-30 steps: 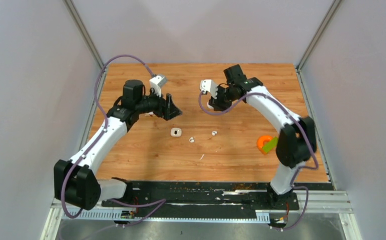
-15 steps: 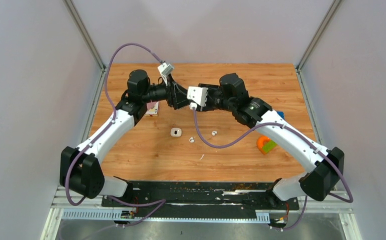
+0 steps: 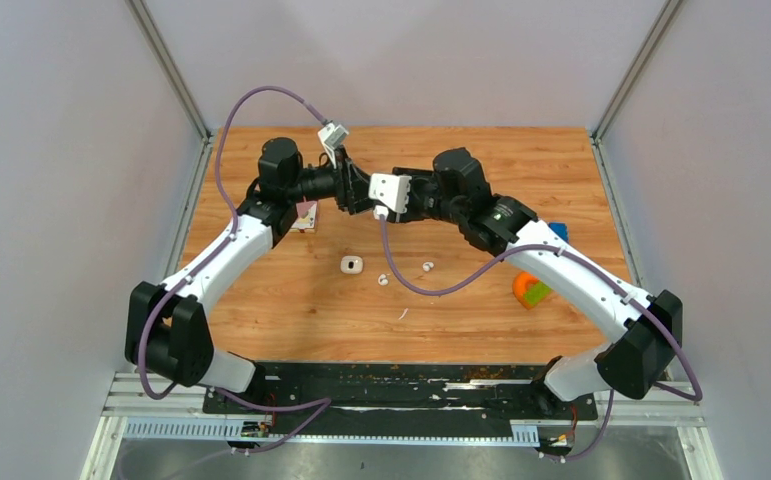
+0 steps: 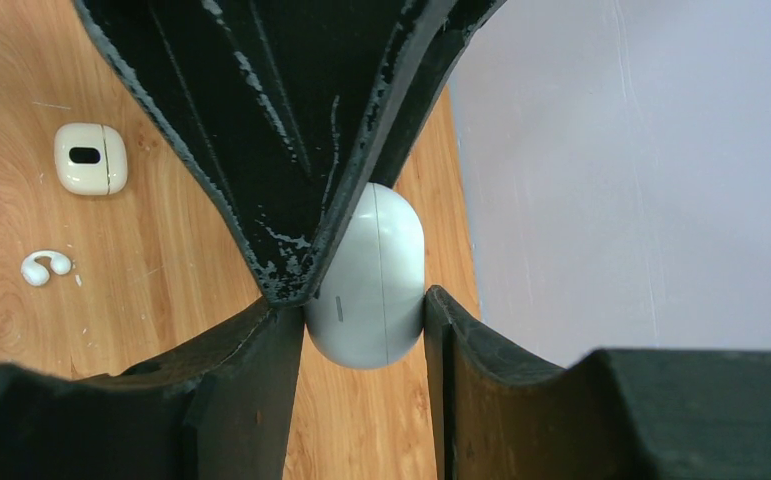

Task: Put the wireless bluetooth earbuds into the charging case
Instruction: Adjust the charging case at the center of the board.

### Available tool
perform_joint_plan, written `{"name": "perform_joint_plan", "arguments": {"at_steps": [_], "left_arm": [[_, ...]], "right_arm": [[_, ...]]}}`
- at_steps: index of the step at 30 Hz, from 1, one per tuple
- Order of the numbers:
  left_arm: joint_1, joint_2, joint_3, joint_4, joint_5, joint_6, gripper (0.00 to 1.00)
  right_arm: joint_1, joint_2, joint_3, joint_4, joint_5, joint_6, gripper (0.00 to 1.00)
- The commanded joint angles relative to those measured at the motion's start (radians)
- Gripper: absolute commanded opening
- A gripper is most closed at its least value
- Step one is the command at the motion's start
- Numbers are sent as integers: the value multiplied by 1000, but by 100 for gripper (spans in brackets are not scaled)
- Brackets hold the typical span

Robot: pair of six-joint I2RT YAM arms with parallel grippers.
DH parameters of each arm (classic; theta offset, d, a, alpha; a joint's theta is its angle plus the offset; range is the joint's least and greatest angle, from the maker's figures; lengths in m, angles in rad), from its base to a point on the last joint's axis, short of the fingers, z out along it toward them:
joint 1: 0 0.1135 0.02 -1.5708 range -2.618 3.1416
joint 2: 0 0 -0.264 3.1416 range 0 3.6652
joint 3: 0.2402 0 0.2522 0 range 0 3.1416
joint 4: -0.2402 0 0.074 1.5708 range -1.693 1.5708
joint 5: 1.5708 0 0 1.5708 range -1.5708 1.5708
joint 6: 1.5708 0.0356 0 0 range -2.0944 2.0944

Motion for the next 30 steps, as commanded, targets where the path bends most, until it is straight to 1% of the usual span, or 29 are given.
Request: {"name": "perform_joint_plan", "arguments": {"at_steps": [1,6,11,15,24,27,28,30], "left_arm": [[-2,21,58,59,-5,-45,61],[-2,39,56,121,16,-91,54],[-2,45,58,125,24,-90,48],[-2,46,55,123,30,-93,50],[-1,46,49,115,35,-89,50],[-1,48,50,121,34,-90,42],[-1,49,49,122,35,-88,38],[-1,48,48,126,42,-86,31]], "right_arm": [[26,-25,14,53,9,-12,13],[31,-33,-1,59,20,-16,13],[32,-40,1,67,27,-7,13],[31,-39,4,77,39,2,14],[33,-46,8,82,44,3,15],[35,-46,9,81,41,-1,16],[35,-47,7,81,41,-1,18],[35,-49,6,68,30,5,25]]}}
